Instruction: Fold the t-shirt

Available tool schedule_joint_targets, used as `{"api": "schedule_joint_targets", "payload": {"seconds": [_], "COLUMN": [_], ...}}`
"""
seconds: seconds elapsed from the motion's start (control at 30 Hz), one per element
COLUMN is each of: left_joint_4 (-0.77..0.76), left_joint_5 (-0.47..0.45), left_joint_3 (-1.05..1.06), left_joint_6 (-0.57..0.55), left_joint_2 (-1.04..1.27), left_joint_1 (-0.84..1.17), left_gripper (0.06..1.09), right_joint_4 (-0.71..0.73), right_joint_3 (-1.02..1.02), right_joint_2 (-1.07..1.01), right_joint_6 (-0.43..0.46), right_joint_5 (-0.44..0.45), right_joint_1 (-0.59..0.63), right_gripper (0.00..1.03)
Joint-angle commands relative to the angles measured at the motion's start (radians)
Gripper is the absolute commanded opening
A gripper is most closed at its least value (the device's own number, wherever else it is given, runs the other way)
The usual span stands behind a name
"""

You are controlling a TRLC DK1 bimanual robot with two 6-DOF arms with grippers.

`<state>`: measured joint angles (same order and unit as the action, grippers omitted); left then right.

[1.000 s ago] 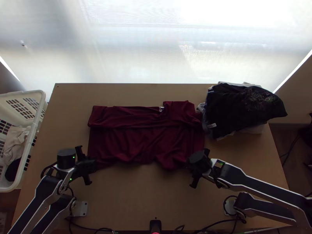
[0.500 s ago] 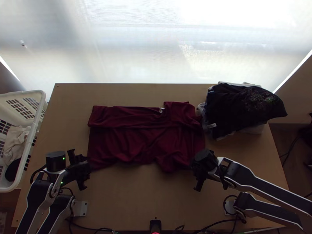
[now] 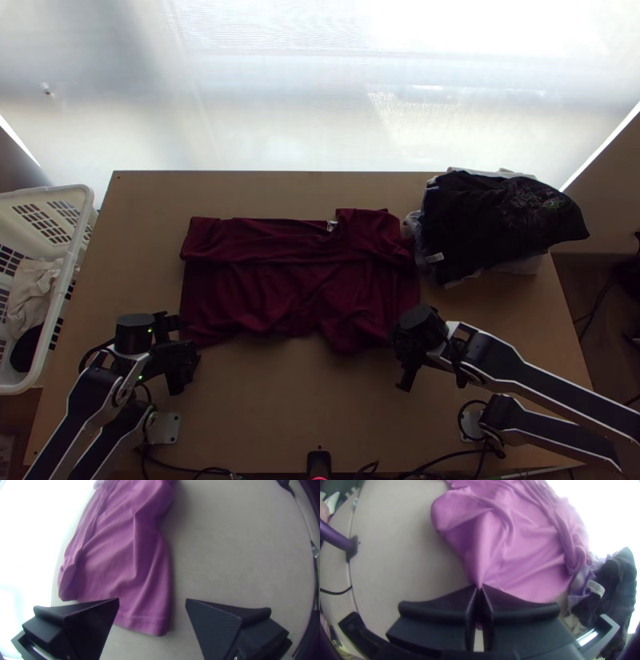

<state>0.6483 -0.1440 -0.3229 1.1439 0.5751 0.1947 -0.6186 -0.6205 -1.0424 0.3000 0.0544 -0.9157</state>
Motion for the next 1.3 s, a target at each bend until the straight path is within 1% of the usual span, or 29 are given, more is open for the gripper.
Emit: {"api": "schedule_joint_targets", "payload": {"seconds": [0.0,0.1,0.2,0.27,0.33,0.37,0.47,0.5,0.6,0.63,0.73,0.8,0.9,1.03,1.27], "left_joint_4": [-0.134,-0.164,-0.188,-0.211,-0.222,-0.222,-0.222,-0.216,-0.153,-0.127,-0.059,0.013,0.108,0.203,0.329], "left_joint_5": [0.05,0.055,0.057,0.057,0.055,0.055,0.052,0.046,0.024,0.012,-0.017,-0.045,-0.071,-0.1,-0.108], "left_joint_3": [0.025,0.024,0.036,0.05,0.061,0.062,0.061,0.056,0.022,0.005,-0.053,-0.12,-0.206,-0.262,-0.294], "left_joint_6": [-0.015,-0.009,0.0,0.017,0.028,0.03,0.057,0.073,0.105,0.106,0.119,0.119,0.116,0.108,0.134], "left_joint_2": [0.109,0.129,0.135,0.144,0.146,0.146,0.14,0.132,0.114,0.108,0.098,0.109,0.127,0.129,0.097], "left_joint_1": [0.032,0.031,0.028,0.023,0.02,0.018,-0.006,-0.017,-0.052,-0.066,-0.121,-0.164,-0.221,-0.264,-0.278], "left_gripper": [1.02,1.01,0.89,0.79,0.65,0.55,0.16,0.09,0.1,0.1,0.1,0.1,0.1,0.1,0.1], "right_joint_4": [0.008,0.008,0.01,0.013,0.016,0.016,0.017,0.019,0.02,0.025,0.033,0.028,-0.029,-0.078,-0.198], "right_joint_3": [-0.007,-0.007,-0.008,-0.007,-0.005,-0.005,-0.005,-0.004,0.004,0.007,0.011,0.002,-0.021,-0.008,-0.015], "right_joint_2": [-0.004,-0.004,-0.004,-0.004,-0.004,-0.004,-0.005,-0.007,-0.018,-0.022,-0.036,-0.039,-0.042,-0.016,0.045], "right_joint_6": [0.001,0.002,0.002,0.002,0.001,0.002,0.002,0.001,-0.002,-0.018,-0.033,-0.039,-0.038,-0.044,-0.033], "right_joint_5": [-0.001,-0.001,-0.001,-0.001,-0.001,-0.001,-0.001,-0.001,-0.008,-0.016,-0.042,-0.074,-0.136,-0.169,-0.235], "right_joint_1": [0.0,0.0,0.0,0.0,0.0,0.0,0.001,0.001,0.001,0.001,0.001,0.003,0.02,0.029,0.021], "right_gripper": [0.03,0.03,0.03,0.03,0.03,0.03,0.03,0.03,0.03,0.03,0.03,0.03,0.03,0.03,0.03]}}
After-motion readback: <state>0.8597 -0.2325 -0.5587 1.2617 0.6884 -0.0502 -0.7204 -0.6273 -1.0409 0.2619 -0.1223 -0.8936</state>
